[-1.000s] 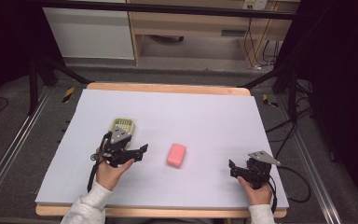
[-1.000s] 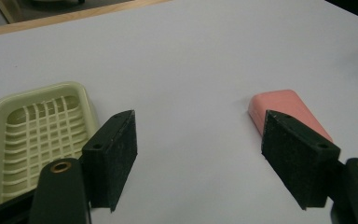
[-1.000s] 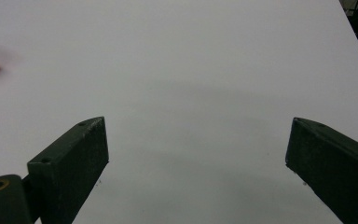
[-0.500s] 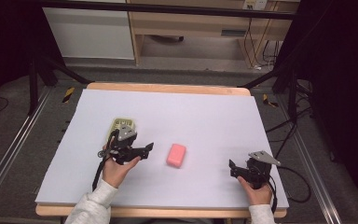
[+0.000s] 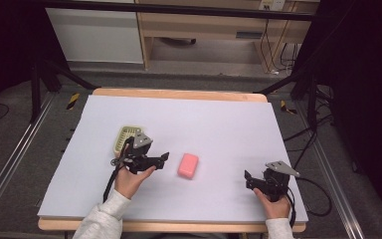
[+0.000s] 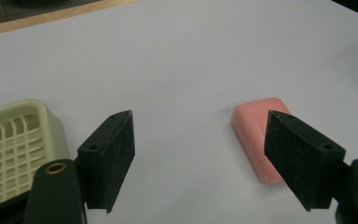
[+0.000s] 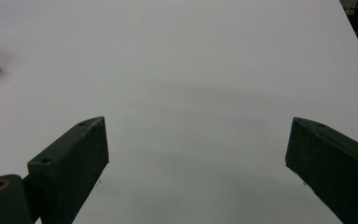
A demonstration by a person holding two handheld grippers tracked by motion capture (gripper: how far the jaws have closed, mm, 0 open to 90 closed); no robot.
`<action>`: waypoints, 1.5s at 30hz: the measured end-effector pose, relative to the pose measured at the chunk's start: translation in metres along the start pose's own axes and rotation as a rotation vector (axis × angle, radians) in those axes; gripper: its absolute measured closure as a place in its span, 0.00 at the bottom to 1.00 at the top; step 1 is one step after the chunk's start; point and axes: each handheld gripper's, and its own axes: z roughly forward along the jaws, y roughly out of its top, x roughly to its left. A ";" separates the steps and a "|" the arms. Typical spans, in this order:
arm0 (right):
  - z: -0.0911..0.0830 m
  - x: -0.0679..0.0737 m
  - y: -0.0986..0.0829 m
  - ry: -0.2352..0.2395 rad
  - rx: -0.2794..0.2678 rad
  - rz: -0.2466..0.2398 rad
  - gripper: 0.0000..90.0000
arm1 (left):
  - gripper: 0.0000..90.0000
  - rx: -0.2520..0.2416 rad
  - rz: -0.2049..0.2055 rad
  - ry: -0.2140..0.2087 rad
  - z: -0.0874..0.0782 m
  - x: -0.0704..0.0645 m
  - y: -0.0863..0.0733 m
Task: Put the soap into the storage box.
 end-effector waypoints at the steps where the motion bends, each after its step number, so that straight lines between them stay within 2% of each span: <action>1: 0.000 0.000 0.000 0.000 0.001 0.000 0.07 | 0.27 0.000 -0.001 -0.003 0.001 -0.001 0.000; 18: 0.000 0.000 0.000 0.004 0.002 0.002 0.07 | 0.24 0.028 0.035 -0.044 0.015 -0.020 0.009; 45: 0.001 0.001 0.001 0.007 0.002 -0.002 0.07 | 0.25 0.086 0.066 -0.071 0.042 -0.046 0.006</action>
